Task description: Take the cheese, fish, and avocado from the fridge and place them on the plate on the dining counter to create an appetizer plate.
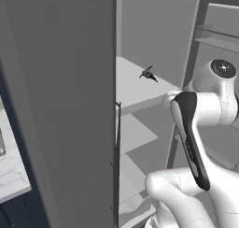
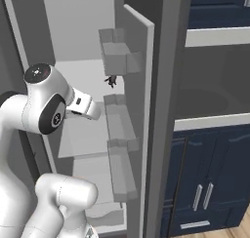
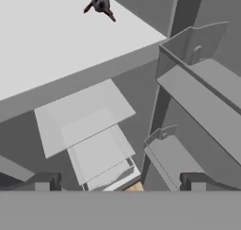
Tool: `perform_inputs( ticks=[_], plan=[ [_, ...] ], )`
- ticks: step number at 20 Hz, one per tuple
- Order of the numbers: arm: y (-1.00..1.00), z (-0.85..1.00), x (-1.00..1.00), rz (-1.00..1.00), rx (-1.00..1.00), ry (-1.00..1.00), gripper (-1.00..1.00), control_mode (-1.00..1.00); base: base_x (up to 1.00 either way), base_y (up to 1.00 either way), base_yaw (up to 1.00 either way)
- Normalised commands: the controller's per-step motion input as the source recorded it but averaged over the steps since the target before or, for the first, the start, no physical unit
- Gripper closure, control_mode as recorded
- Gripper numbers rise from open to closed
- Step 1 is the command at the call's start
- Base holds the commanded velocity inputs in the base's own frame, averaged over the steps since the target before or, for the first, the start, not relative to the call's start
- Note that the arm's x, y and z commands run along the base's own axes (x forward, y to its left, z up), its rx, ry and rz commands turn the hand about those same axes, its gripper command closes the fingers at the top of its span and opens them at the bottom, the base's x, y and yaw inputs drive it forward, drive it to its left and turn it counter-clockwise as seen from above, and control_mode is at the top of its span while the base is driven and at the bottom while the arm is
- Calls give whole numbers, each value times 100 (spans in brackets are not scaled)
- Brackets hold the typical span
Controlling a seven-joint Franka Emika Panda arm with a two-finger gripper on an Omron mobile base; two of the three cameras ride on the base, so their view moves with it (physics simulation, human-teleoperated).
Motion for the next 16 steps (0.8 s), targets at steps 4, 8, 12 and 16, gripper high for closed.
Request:
perform_inputs(
  ticks=[4,8,12,16],
  plan=[
    [4,-2,11,4,0,1,-100,-100,39,13,14],
    [12,-1,42,11,0,2,-100,-100,0,0,0],
    [4,0,31,1,-2,0,-100,-100,0,0,0],
    [6,0,27,0,-5,0,-100,-100,0,0,0]
  ],
)
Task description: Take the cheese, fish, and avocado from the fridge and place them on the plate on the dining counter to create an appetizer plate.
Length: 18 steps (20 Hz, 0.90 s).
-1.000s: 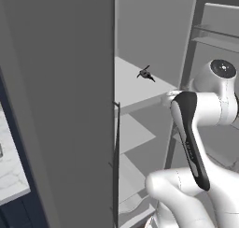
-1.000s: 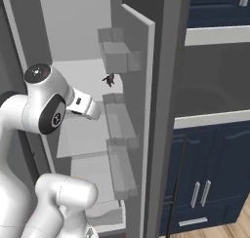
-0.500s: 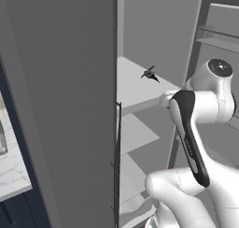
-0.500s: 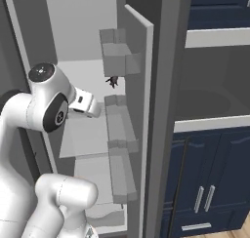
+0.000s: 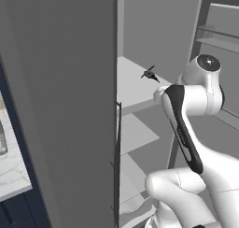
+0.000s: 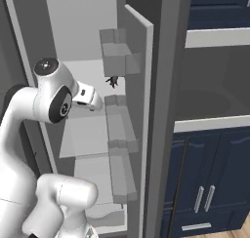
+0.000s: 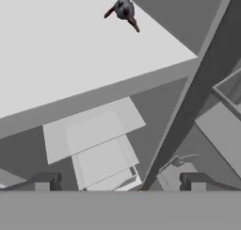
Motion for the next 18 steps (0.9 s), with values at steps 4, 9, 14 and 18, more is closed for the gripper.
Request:
perform_inputs(
  ticks=[4,9,14,18],
  plan=[
    [1,0,39,0,-2,0,-100,-100,0,0,0],
    [0,0,49,0,0,0,-100,-100,0,0,0],
    [0,0,48,0,0,0,-100,-100,0,0,0],
    [0,0,46,0,0,0,-100,-100,0,0,0]
  ],
)
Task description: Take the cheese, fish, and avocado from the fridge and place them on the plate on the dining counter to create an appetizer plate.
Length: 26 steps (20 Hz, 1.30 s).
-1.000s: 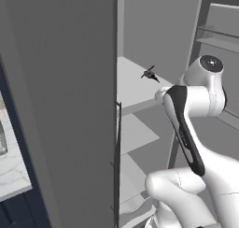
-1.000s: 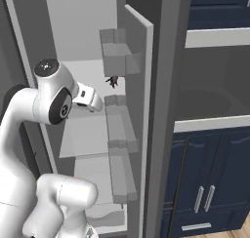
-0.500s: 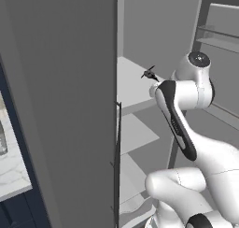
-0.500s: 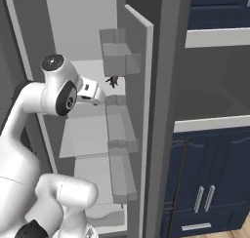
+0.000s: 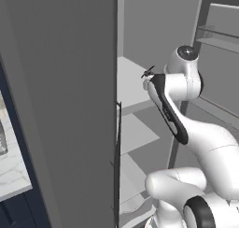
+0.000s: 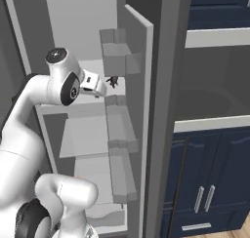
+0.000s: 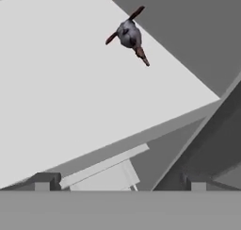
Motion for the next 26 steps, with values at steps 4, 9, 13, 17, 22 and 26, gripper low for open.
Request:
perform_inputs(
  ticks=[4,9,13,17,22,26],
  plan=[
    [-1,0,48,0,0,0,-100,-100,0,0,0],
    [-6,0,45,0,0,0,-100,-100,0,0,0],
    [-8,-1,38,0,0,0,-100,-100,0,0,0],
    [-4,-7,24,0,0,0,-100,-100,0,0,0],
    [-1,-9,22,0,0,0,-100,-100,0,0,0],
    [-11,-6,30,0,0,0,-100,-100,0,0,0]
  ],
)
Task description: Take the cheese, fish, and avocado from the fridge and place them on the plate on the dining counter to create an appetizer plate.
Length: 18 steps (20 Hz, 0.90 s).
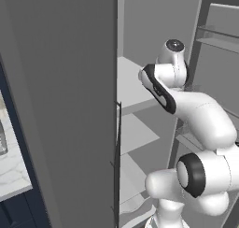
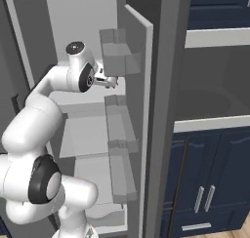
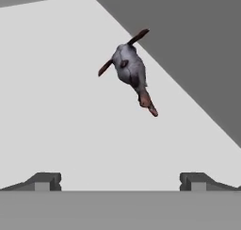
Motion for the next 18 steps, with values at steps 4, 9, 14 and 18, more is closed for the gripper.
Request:
perform_inputs(
  ticks=[4,9,14,18],
  plan=[
    [-23,-3,39,0,0,0,-100,-100,0,0,0],
    [-15,0,43,0,0,0,-100,-100,0,0,0],
    [0,-5,50,2,0,0,-100,-100,0,0,0],
    [0,-18,48,3,0,0,-100,-100,0,0,0]
  ],
)
